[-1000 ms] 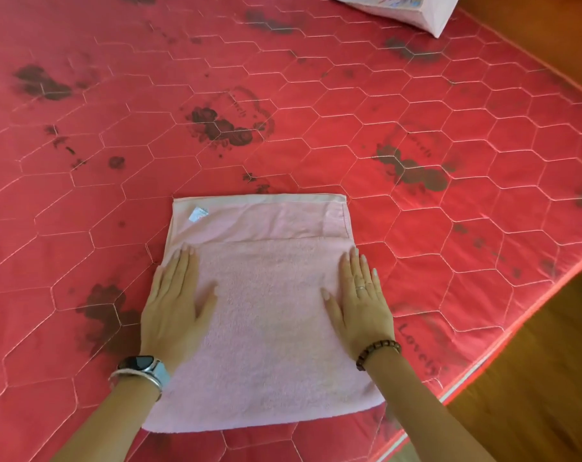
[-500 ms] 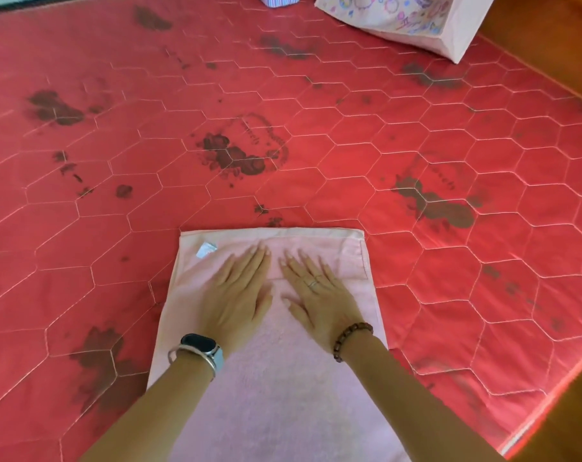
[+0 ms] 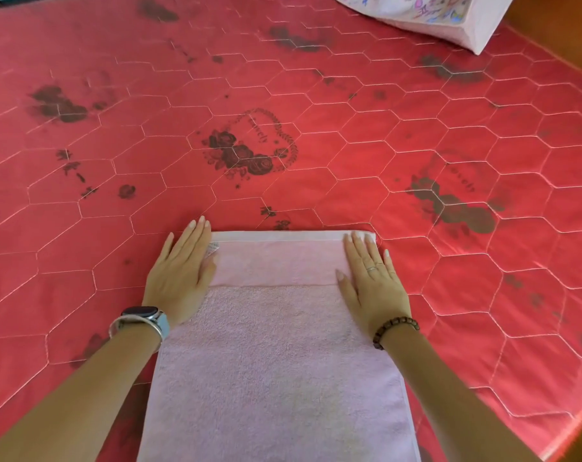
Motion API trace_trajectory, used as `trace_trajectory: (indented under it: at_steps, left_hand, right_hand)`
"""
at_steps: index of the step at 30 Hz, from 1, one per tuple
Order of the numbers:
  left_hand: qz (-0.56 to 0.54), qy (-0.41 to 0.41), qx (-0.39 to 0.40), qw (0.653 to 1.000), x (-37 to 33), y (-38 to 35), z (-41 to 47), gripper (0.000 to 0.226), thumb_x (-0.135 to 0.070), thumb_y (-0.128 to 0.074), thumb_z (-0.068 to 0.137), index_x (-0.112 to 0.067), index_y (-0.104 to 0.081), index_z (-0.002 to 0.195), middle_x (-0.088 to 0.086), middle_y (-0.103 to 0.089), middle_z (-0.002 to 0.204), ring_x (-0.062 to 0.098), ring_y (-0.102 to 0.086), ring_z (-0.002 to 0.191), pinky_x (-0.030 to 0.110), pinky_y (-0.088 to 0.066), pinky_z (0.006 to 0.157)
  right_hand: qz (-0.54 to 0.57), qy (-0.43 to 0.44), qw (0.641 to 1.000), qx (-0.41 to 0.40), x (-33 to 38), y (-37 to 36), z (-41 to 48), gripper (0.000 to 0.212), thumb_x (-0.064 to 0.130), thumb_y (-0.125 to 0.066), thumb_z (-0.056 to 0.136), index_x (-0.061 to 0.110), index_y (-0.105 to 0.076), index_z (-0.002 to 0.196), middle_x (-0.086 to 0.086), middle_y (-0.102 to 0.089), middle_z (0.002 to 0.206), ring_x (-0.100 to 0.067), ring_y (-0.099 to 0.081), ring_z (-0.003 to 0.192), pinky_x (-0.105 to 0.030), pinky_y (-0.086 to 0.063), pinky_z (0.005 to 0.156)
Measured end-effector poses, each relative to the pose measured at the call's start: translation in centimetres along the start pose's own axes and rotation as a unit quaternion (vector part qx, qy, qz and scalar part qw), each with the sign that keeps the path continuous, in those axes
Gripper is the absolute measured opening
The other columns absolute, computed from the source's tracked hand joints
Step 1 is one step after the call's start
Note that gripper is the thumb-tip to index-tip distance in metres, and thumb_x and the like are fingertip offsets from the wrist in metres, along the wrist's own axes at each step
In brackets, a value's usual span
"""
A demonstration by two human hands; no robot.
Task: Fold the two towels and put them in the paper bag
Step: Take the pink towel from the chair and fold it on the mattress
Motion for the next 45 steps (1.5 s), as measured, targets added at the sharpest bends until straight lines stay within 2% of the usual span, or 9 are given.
trace_trajectory:
  at_steps: [4, 9, 15, 21, 27, 31, 37, 41, 45]
  left_hand:
    - [-0.138, 0.049, -0.032, 0.989, 0.5, 0.1, 0.2, 0.066, -0.039, -0.029, 0.105, -0.01, -0.007, 0.159, 0.0, -0.003, 0.168, 0.013, 0.002, 0.154, 0.041, -0.004, 0.126]
    - [-0.366, 0.236, -0.108, 0.894, 1.9, 1.2, -0.7, 0.081, -0.024, -0.073, 0.089, -0.009, -0.027, 0.154, 0.004, -0.047, 0.142, 0.022, -0.036, 0.137, 0.039, -0.031, 0.114]
    - [-0.443, 0.313, -0.127, 0.831, 1.9, 1.4, -0.6, 0.06, -0.028, -0.068, 0.092, -0.009, -0.045, 0.144, 0.001, -0.057, 0.123, 0.017, -0.055, 0.108, 0.027, -0.043, 0.091]
    - [-0.454, 0.286, -0.156, 0.829, 2.4, 3.1, 0.0, 0.024, -0.013, -0.071, 0.088, -0.009, -0.072, 0.112, 0.007, -0.072, 0.099, 0.019, -0.064, 0.093, 0.033, -0.052, 0.085]
    - [-0.471, 0.229, -0.142, 0.84, 2.6, 6.2, -1.8, 0.015, -0.006, -0.071, 0.088, -0.011, -0.073, 0.102, 0.004, -0.07, 0.092, 0.02, -0.063, 0.09, 0.031, -0.052, 0.083]
    - [-0.485, 0.214, -0.118, 0.84, 2.7, 8.2, -5.0, 0.017, -0.005, -0.071, 0.089, -0.019, -0.072, 0.098, -0.005, -0.069, 0.093, 0.005, -0.061, 0.081, 0.022, -0.048, 0.079]
    - [-0.493, 0.213, -0.069, 0.841, 2.5, 9.2, -12.6, 0.029, -0.009, -0.076, 0.085, -0.038, -0.075, 0.089, -0.006, -0.067, 0.104, 0.007, -0.063, 0.09, 0.021, -0.047, 0.085]
    - [-0.526, 0.214, -0.016, 0.823, 1.6, 8.5, -16.9, 0.025, -0.004, -0.07, 0.088, -0.027, -0.074, 0.096, -0.009, -0.074, 0.093, 0.002, -0.068, 0.081, 0.017, -0.054, 0.075]
    - [-0.558, 0.23, -0.002, 0.798, 0.9, 7.9, -20.4, 0.025, 0.006, -0.066, 0.088, -0.015, -0.075, 0.098, -0.002, -0.078, 0.088, 0.01, -0.074, 0.08, 0.014, -0.056, 0.075]
  right_hand:
    - [0.079, 0.014, 0.997, 0.0, -0.3, 0.3, 0.5, 0.06, 0.042, -0.023, 0.103, 0.021, -0.004, 0.157, 0.006, 0.003, 0.163, -0.011, 0.01, 0.15, -0.033, 0.0, 0.123]
    - [0.356, -0.133, 0.922, -0.069, -3.1, 2.4, 1.1, 0.055, -0.001, -0.045, 0.097, 0.011, -0.033, 0.149, -0.006, -0.024, 0.159, -0.019, -0.024, 0.147, -0.026, -0.024, 0.117]
    - [0.518, -0.247, 0.816, -0.072, -4.5, 3.0, 1.6, 0.053, 0.012, -0.071, 0.087, 0.017, -0.05, 0.135, 0.001, -0.062, 0.117, -0.007, -0.061, 0.095, -0.007, -0.049, 0.066]
    - [0.463, -0.208, 0.861, -0.03, -3.7, 4.1, 1.8, 0.019, 0.015, -0.071, 0.088, 0.008, -0.071, 0.106, -0.01, -0.073, 0.099, -0.019, -0.065, 0.091, -0.025, -0.057, 0.078]
    - [0.459, -0.18, 0.867, -0.075, -3.1, 7.1, 0.2, 0.008, 0.009, -0.067, 0.09, 0.006, -0.07, 0.096, 0.002, -0.067, 0.08, 0.008, -0.061, 0.063, -0.005, -0.047, 0.057]
    - [0.482, -0.189, 0.848, -0.115, -2.7, 8.2, -2.8, 0.004, 0.007, -0.07, 0.087, 0.008, -0.071, 0.091, 0.004, -0.066, 0.08, 0.009, -0.06, 0.063, -0.008, -0.048, 0.067]
    - [0.459, -0.196, 0.856, -0.137, -2.3, 8.1, -10.2, 0.029, -0.003, -0.071, 0.081, 0.023, -0.071, 0.095, -0.009, -0.059, 0.098, 0.005, -0.051, 0.068, -0.006, -0.043, 0.067]
    - [0.504, -0.182, 0.839, -0.094, -1.7, 6.7, -14.4, 0.046, -0.015, -0.064, 0.081, 0.03, -0.07, 0.087, 0.023, -0.072, 0.079, 0.001, -0.057, 0.073, -0.012, -0.048, 0.071]
    - [0.542, -0.211, 0.811, -0.062, -1.5, 4.8, -18.0, 0.046, -0.023, -0.057, 0.082, 0.02, -0.071, 0.089, 0.021, -0.073, 0.079, 0.002, -0.064, 0.072, -0.01, -0.053, 0.069]
Point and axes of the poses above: each hand's wrist, its own z-axis towards the middle knuckle, its own y-axis out of the back of the hand, x = y × z, the point moved 6 cm from there along z, towards the middle knuckle
